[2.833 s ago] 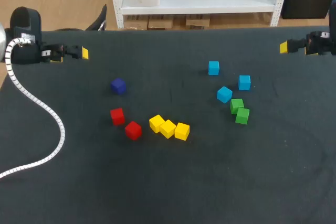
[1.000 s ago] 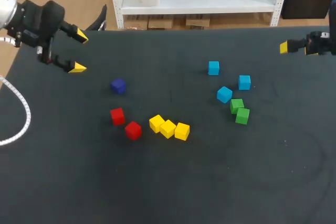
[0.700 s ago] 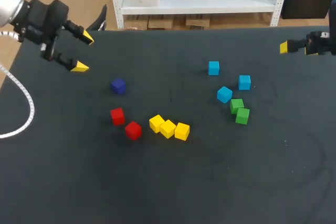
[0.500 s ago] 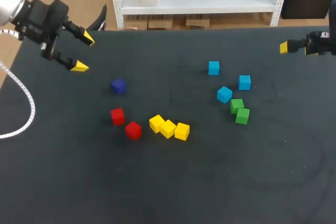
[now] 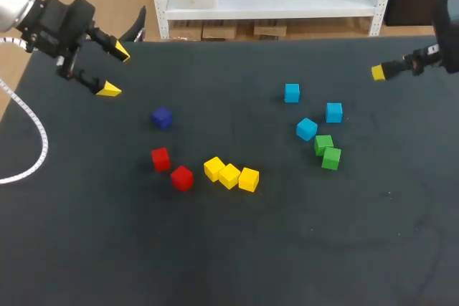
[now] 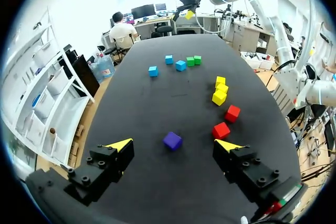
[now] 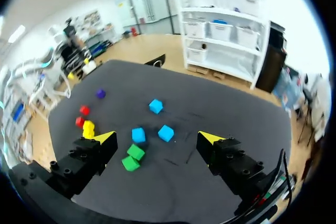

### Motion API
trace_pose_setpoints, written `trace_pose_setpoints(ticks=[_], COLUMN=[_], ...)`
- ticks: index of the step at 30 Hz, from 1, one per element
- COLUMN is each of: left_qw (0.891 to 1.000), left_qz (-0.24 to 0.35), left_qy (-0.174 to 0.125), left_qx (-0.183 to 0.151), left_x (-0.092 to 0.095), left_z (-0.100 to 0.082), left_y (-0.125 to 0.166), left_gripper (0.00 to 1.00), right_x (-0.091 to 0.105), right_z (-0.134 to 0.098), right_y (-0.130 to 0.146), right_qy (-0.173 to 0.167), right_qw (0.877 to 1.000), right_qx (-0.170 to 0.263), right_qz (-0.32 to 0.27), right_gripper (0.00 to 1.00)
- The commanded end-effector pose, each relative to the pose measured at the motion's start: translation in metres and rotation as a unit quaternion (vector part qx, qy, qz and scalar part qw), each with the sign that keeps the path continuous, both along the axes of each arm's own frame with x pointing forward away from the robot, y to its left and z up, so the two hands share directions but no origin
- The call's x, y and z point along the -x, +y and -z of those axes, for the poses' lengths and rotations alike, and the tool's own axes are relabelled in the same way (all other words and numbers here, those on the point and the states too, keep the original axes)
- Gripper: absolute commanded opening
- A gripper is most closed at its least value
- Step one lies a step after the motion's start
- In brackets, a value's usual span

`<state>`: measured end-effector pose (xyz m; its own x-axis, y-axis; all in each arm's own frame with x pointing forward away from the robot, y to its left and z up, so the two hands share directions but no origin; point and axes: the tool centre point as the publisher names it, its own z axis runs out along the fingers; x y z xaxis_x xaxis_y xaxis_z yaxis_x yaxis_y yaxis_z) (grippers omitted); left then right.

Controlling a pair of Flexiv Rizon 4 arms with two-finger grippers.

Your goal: Place the blue cubes, place green cubes on the blue cubes, place the yellow cubes on the green cubes, then place the red cubes on the yellow cubes, and place purple cube on the red cubes.

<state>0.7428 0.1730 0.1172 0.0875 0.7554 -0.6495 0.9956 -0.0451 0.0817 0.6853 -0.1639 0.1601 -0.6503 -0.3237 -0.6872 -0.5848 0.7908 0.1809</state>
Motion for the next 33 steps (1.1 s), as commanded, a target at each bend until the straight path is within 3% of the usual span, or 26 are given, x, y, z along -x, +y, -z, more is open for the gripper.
trace_pose_setpoints(ticks=[1, 2, 26, 28, 31, 33], left_qw=[1.0, 1.0, 1.0, 1.0, 1.0, 1.0], left_qz=[0.001, 0.001, 0.001, 0.001, 0.001, 0.001], left_qy=[-0.001, -0.001, -0.001, -0.001, -0.001, -0.001], left_qx=[0.0, 0.0, 0.0, 0.0, 0.0, 0.0], left_x=[-0.001, -0.001, -0.001, -0.001, -0.001, -0.001], left_z=[0.0, 0.0, 0.0, 0.0, 0.0, 0.0], left_y=[0.0, 0.0, 0.0, 0.0, 0.0, 0.0], left_gripper=[1.0, 1.0, 1.0, 1.0, 1.0, 1.0], right_x=[0.005, 0.002, 0.002, -0.006, -0.018, -0.026], right_z=[0.0, 0.001, 0.001, 0.008, 0.015, 0.016], right_y=[-0.012, -0.015, -0.015, -0.02, -0.019, -0.015], right_qy=[-0.049, -0.047, -0.047, -0.094, -0.152, -0.197], right_qw=[0.92, 0.926, 0.926, 0.92, 0.89, 0.867], right_qx=[0.057, 0.064, 0.064, 0.09, 0.169, 0.191], right_qz=[-0.384, -0.368, -0.368, -0.369, -0.395, -0.416], right_gripper=[1.0, 1.0, 1.0, 1.0, 1.0, 1.0])
